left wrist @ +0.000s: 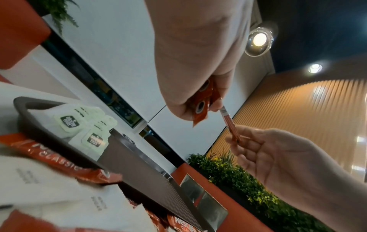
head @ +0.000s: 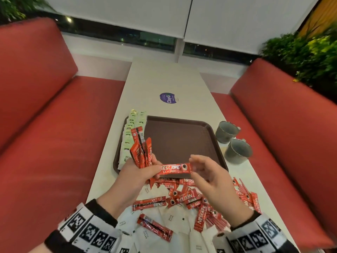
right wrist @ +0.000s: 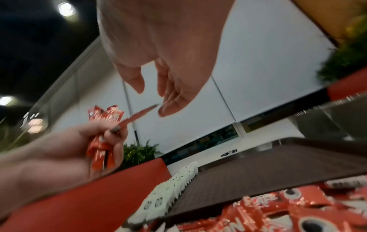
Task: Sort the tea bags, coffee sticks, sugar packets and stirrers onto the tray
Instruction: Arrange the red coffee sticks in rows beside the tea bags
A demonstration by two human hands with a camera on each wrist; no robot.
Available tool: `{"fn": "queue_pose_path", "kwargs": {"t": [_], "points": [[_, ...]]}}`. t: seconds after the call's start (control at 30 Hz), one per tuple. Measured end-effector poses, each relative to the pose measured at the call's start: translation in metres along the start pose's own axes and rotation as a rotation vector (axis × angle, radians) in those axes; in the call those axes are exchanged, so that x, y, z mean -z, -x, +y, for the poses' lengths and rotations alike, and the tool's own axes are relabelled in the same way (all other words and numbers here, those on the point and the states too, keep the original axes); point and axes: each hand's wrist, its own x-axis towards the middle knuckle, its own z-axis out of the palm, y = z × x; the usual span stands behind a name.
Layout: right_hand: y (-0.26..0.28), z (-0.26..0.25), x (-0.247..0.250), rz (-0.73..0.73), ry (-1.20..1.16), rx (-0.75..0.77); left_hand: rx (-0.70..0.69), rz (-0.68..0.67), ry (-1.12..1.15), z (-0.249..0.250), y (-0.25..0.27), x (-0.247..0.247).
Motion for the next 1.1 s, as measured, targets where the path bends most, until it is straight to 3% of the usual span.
{"fn": "queue_pose_path", "kwargs": {"t": [0.1,0.23,0.37,0.5,0.63,0.8,0.9,1.0,1.03,1.1], "points": [[-0.015,0.006,0.007,-0.101,-0.166,-0.279,-0.028,0.022,-0.157,0.002,-0.001,-0.001],[-0.037,0.007,0.004,-0.300,-0.368,-0.469,-0.057,0.108,-0.223,0.004,-0.004,-0.001],[-0.078,0.002,0.010,-0.285,-0.275,-0.376,-0.035,0.294,-0.031,0.003,-0.017,0.009],[-0.158,0.020,0.009,0.019,0.016,-0.227,0.066,0.389,0.240,-0.004,-0.028,0.027],[-0.231,0.058,-0.028,-0.035,0.174,-0.251,0.147,0.482,0.402,-0.012,-0.030,0.034],[-0.289,0.100,-0.076,-0.056,0.267,-0.349,0.412,0.583,0.231,-0.063,-0.057,0.084],[-0.309,0.112,-0.088,-0.066,0.310,-0.374,0.482,0.660,0.205,-0.070,-0.075,0.086],[-0.321,0.119,-0.095,-0.065,0.332,-0.377,0.622,0.594,0.319,-0.050,-0.090,0.078],[-0.324,0.122,-0.098,-0.063,0.334,-0.377,0.614,0.542,0.320,-0.042,-0.088,0.074],[-0.328,0.124,-0.104,-0.065,0.338,-0.373,0.524,0.437,0.093,-0.035,-0.089,0.072]]}}
